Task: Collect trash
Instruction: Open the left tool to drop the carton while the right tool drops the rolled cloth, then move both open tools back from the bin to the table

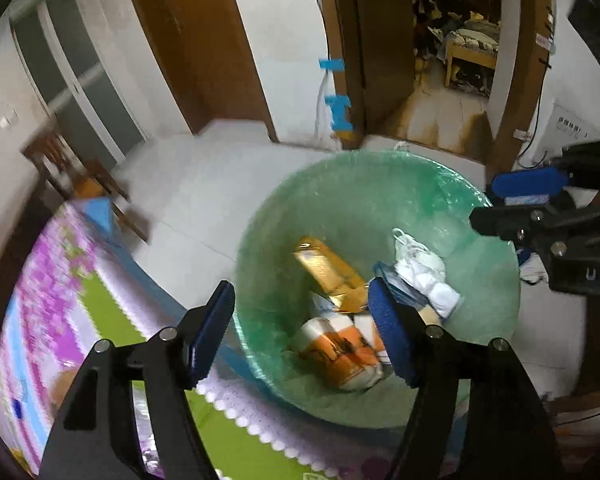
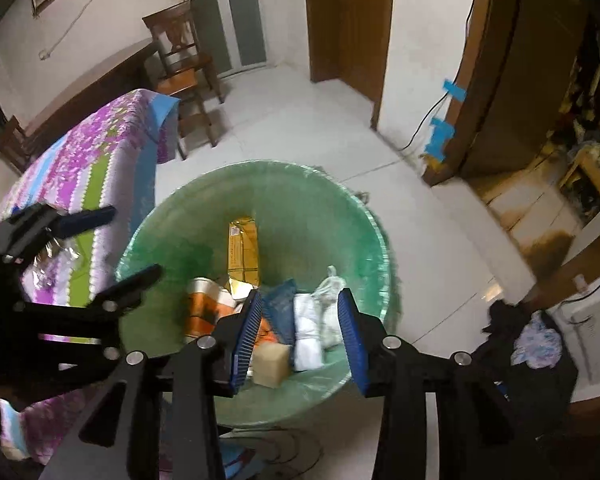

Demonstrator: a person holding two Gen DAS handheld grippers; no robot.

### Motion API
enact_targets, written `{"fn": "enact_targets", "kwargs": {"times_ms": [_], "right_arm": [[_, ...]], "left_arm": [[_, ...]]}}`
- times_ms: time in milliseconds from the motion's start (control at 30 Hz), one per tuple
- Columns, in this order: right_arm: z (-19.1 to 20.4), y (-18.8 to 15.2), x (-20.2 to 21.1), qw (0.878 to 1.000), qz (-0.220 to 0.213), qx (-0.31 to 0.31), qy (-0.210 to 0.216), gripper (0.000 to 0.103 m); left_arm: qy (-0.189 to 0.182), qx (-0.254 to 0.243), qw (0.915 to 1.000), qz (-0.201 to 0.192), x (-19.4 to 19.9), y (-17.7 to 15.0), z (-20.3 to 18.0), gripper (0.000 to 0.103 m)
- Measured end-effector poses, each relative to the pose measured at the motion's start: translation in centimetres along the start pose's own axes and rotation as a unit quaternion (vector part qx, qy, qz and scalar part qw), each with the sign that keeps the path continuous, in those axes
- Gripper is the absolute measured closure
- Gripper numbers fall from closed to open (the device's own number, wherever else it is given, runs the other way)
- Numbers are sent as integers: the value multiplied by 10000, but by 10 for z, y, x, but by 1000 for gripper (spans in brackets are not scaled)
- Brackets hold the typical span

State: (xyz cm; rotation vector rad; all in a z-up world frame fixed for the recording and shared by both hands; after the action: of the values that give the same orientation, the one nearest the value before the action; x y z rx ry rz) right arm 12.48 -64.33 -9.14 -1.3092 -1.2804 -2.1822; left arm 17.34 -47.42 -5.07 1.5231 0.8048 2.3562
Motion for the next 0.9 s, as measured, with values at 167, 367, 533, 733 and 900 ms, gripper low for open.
{"fn": "enact_targets", "kwargs": {"times_ms": [167, 367, 533, 733, 900], "right_arm": [[-1, -23, 19, 9980, -583, -43, -226, 45], [4, -55, 59, 9884, -1451, -31, -459, 39], [7, -75, 87, 9813, -1854, -136, -493, 37], [15, -90, 109, 9775, -2047, -92, -491, 34], [34, -92, 120, 9754, -2154, 61, -462, 33]], "left_arm": [[481, -11, 9977, -473, 25, -9, -10, 37], [890, 7, 9903, -1066, 55, -22, -22, 37], [1032, 119, 9858, -1319, 71, -27, -23, 37], [1170, 293, 9816, -1481, 84, -33, -14, 37], [1250, 478, 9797, -1495, 90, -43, -2, 37]]}}
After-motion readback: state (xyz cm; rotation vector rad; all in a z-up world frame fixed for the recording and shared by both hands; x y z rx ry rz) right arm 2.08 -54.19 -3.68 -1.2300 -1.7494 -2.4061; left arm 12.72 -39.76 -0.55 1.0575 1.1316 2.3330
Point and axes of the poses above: each gripper's, at about its wrist camera, not at the fingertips, and x roughly against the way its jaws point, z to its left, y to its top, the point moved 1 cm from there along -x, roughly the way its jaws point, and after that the axes turned 10 degrees about -x, right-handed, at the moved point
